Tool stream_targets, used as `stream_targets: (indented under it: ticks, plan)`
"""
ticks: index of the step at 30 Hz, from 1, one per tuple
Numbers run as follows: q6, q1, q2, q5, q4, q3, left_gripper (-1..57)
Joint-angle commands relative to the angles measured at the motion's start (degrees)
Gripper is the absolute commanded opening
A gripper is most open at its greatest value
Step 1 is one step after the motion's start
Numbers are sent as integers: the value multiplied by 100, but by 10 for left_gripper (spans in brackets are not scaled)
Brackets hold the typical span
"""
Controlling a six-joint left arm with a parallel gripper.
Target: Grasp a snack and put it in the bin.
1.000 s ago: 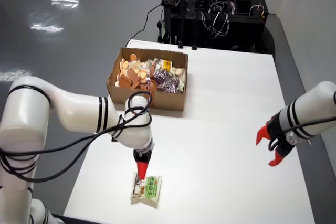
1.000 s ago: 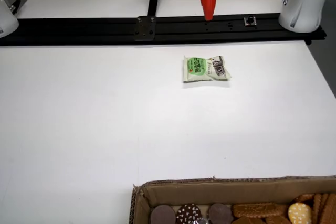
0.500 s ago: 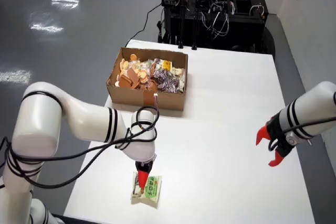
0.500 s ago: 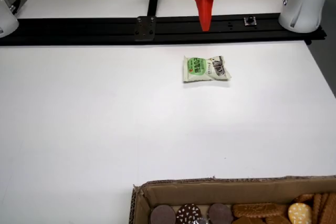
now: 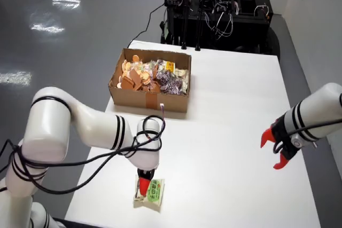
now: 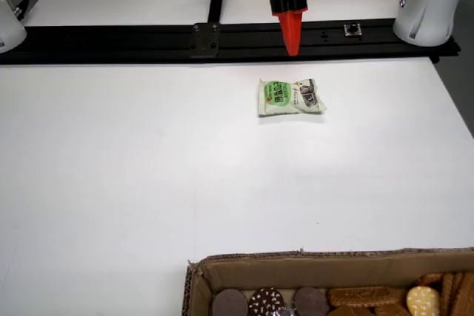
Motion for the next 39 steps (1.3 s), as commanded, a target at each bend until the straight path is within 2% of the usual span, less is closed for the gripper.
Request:
stream_targets:
  ticks: [1,10,39]
  plan:
    - [-46,16,52,-25,17,8,491]
    - [-174,24,254,-206,30,19,491]
    - [-574,265,1213,-1309,252,12,490]
